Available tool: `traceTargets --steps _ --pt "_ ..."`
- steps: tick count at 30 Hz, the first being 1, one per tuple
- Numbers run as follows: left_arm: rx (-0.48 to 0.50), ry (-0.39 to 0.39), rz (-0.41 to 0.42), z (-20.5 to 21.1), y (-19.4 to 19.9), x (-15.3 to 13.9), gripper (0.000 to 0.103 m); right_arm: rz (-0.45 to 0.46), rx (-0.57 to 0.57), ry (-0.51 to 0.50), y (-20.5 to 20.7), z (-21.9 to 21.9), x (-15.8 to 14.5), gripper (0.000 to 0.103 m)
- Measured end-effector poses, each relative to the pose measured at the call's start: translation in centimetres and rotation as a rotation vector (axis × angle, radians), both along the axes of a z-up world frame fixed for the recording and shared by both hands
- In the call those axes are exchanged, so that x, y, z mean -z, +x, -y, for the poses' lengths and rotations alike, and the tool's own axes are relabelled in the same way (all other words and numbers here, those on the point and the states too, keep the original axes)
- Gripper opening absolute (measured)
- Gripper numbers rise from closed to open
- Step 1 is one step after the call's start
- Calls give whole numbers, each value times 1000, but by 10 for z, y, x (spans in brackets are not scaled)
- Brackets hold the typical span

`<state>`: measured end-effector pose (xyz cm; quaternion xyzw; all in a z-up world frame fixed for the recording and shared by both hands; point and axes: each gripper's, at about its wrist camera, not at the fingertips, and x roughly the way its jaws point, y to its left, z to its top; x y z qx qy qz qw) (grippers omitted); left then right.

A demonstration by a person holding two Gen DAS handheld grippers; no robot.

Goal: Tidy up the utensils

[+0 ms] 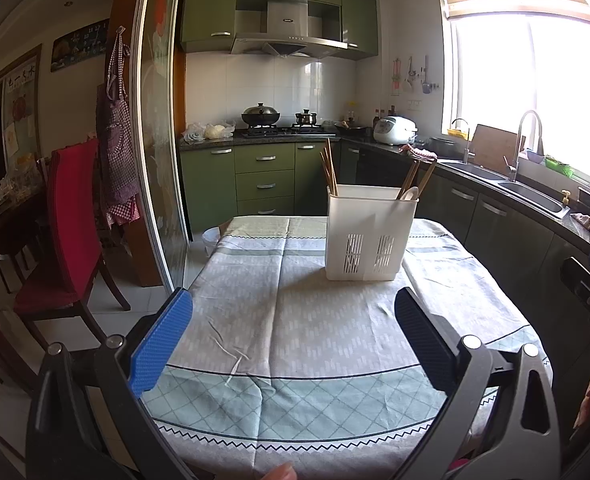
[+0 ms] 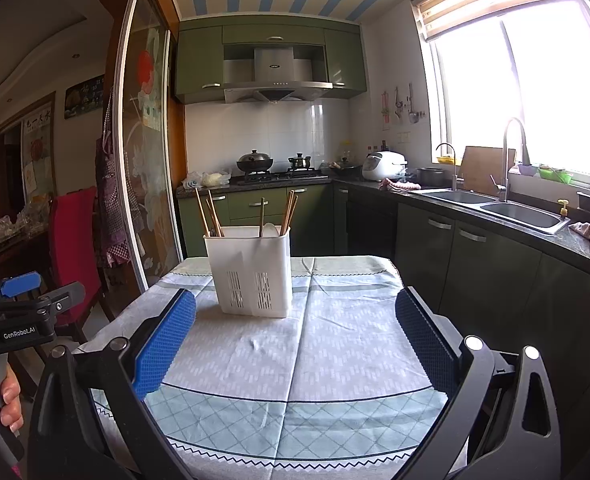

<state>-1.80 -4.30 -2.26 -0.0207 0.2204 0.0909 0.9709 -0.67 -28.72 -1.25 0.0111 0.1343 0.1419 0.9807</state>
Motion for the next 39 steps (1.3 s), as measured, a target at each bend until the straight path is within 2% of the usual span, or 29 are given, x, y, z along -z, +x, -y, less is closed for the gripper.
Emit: traceTargets --steps 27,32,39 --pt "29 -16 -28 3 3 3 96 -7 0 -6 3 -1 5 98" --pt "39 -45 -44 -1 6 4 96 -9 -1 -7 4 -2 6 98" --pt "37 -32 -27 -2 7 5 96 -14 -2 -7 6 -3 9 98"
